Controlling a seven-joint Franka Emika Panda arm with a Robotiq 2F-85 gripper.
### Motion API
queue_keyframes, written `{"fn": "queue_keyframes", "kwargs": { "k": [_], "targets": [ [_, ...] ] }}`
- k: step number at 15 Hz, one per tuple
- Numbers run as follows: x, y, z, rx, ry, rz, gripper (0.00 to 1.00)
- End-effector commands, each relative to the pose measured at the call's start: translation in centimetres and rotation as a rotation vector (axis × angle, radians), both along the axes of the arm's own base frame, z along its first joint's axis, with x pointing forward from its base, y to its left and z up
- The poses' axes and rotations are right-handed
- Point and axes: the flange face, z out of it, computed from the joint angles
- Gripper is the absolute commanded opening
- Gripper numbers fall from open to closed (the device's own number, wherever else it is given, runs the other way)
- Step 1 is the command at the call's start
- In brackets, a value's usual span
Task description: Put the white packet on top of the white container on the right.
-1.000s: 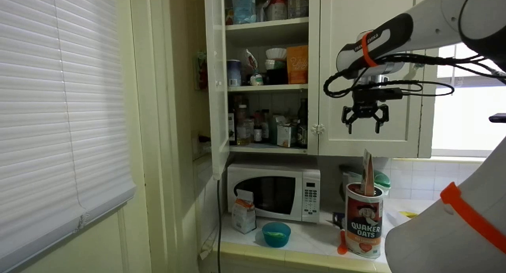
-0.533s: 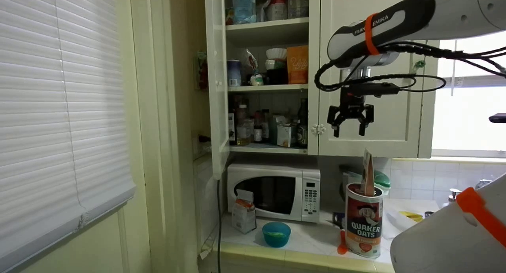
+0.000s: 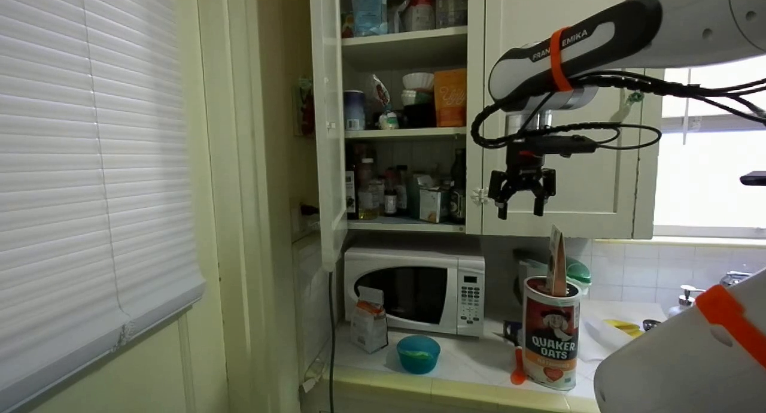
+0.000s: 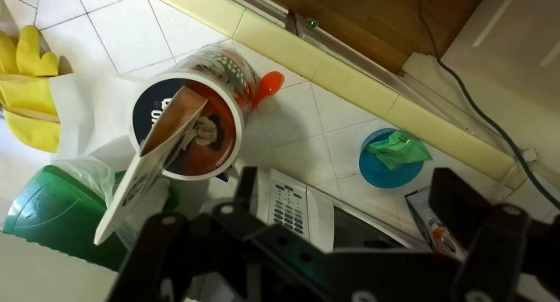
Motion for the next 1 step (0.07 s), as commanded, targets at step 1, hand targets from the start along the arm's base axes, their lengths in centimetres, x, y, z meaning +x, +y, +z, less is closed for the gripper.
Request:
{"fn": "queue_keyframes", "kwargs": {
  "k": [1],
  "targets": [
    [-0.01,-0.01,0.09,0.0,0.0,0.0,1.0]
  ]
}}
